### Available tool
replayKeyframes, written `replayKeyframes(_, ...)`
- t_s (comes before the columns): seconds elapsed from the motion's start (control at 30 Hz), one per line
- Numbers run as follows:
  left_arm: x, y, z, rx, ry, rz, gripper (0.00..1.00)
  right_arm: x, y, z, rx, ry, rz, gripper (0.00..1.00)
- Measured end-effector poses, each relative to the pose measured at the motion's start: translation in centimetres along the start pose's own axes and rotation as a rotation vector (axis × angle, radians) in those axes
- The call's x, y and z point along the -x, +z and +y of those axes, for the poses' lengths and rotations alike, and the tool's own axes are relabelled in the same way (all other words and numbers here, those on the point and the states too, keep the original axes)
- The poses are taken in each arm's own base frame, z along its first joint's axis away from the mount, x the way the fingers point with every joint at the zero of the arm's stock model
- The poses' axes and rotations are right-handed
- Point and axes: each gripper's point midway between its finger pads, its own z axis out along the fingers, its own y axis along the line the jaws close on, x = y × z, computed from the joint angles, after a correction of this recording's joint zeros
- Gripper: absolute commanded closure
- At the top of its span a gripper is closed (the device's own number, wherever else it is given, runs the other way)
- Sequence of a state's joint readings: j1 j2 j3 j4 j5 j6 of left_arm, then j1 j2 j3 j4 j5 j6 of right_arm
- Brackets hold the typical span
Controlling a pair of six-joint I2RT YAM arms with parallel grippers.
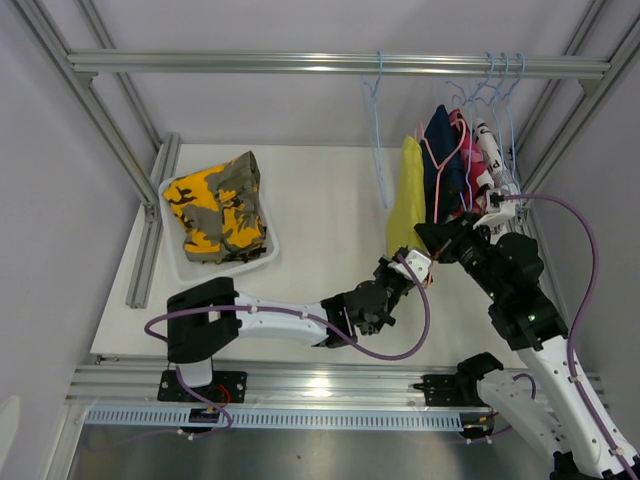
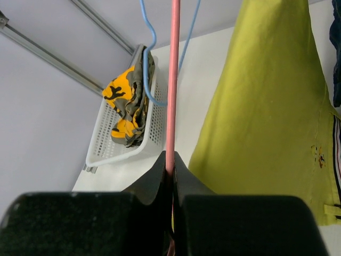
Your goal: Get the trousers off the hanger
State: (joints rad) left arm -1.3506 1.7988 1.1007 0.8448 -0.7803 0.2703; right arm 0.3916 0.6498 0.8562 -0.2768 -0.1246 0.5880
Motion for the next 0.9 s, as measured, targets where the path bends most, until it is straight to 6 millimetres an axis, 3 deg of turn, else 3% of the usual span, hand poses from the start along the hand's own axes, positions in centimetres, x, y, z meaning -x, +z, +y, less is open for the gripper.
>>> replayKeyframes(0.27,1.7,-1.1,1.9,0.011,0.013,0.016,0.99,-1.9,0.1,-1.5,-0.014,-0.007,0.013,1.0)
replayKeyframes(0.5,6.2,-2.8,3.5,0.003,-0.017,-0.011,0.99,-5.2,0.7,-4.3,-0.063,-0.026,0.065,1.0)
replayKeyframes(0.67,11.1,-3.2,3.2,-0.015,-0.068,-0.068,0.99,-8.3,1.1,-6.7,-0.105,-0.018,0.123,1.0)
replayKeyframes(0.9,13.5,-3.9,2.2,-0.046,-0.045,-0.092,0.99,-11.2,1.3,-9.1,-0.143,-0.011,0.156,1.0)
